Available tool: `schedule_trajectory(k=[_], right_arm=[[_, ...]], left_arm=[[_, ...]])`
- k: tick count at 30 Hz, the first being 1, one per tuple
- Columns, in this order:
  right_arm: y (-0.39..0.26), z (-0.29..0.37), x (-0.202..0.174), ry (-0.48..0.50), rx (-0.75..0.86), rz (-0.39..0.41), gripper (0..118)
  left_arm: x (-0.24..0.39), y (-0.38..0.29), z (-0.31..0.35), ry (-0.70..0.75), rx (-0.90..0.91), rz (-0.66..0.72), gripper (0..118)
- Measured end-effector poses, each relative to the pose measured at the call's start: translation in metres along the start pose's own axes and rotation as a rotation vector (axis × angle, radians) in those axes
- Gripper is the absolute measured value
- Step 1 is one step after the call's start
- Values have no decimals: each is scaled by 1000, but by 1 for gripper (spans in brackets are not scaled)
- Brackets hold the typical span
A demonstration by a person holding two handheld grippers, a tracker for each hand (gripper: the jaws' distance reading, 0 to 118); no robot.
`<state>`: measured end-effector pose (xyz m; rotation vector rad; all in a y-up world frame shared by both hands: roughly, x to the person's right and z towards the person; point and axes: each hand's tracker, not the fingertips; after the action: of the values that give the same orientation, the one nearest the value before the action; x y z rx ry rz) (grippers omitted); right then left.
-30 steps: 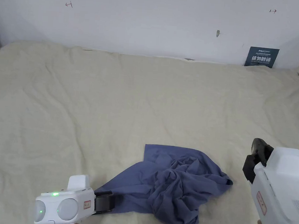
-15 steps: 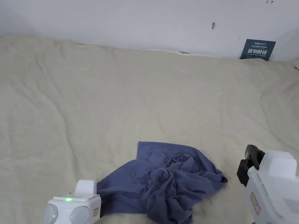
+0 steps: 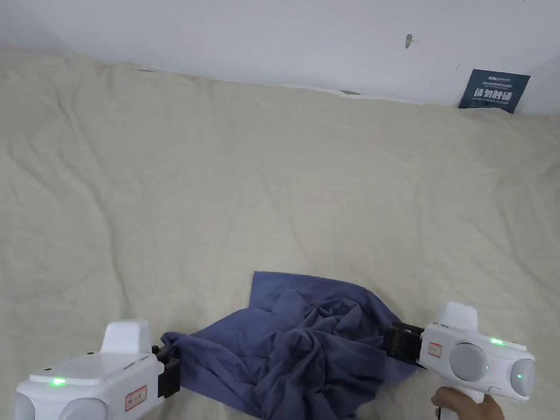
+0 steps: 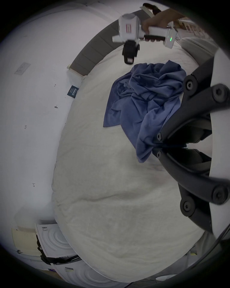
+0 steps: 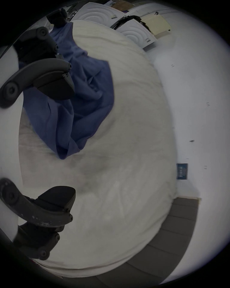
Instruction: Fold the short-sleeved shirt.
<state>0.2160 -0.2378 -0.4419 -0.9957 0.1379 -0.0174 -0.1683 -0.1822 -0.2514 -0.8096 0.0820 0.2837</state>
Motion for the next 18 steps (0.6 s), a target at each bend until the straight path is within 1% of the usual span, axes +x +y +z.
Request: schedule_trajectory(k=[2,3,4,5,6,7,8,9,10,11,12,14,16,18], right_arm=[[3,-18,2,21,-59,-46,111],[4,-25,2,38,-81,-56,107],[2,-19,-5,40,-81,-55,93],[1,-19,-7,40,-79,-48,73],[1,-18,-10,36,-77,-39,64],[0,-17,-13,4,-75,-10,57],[0,-16,-12,-37,-82,44,51],[-1,-12,-12,3,-62,81,46],[-1,-8,-11,23,-52,96,46],[-2,-4,-12,17,-52,102,24],[-2,0,-11,35,-43,118,8],[-2,8,-13,40,-26,167,8],[-2,20,-12,3,30,196,8],[1,39,-9,13,85,185,8]], left_arm=[[0,0,-3,1,0,-7,5],[0,1,-4,1,0,-7,5],[0,1,-4,-1,0,-6,5],[-1,1,-5,-4,-1,-3,5],[-1,1,-5,-7,-3,1,5],[-2,1,-5,-11,-4,4,5],[-2,1,-5,-15,-6,6,5],[-3,1,-5,-18,-7,6,5],[-2,1,-5,-16,-8,4,5],[-2,1,-5,-15,-9,2,5],[-2,1,-4,-16,-9,3,5],[-3,1,-3,-24,-4,14,5],[-3,3,1,-33,3,24,5],[-3,7,6,-45,17,33,5]])
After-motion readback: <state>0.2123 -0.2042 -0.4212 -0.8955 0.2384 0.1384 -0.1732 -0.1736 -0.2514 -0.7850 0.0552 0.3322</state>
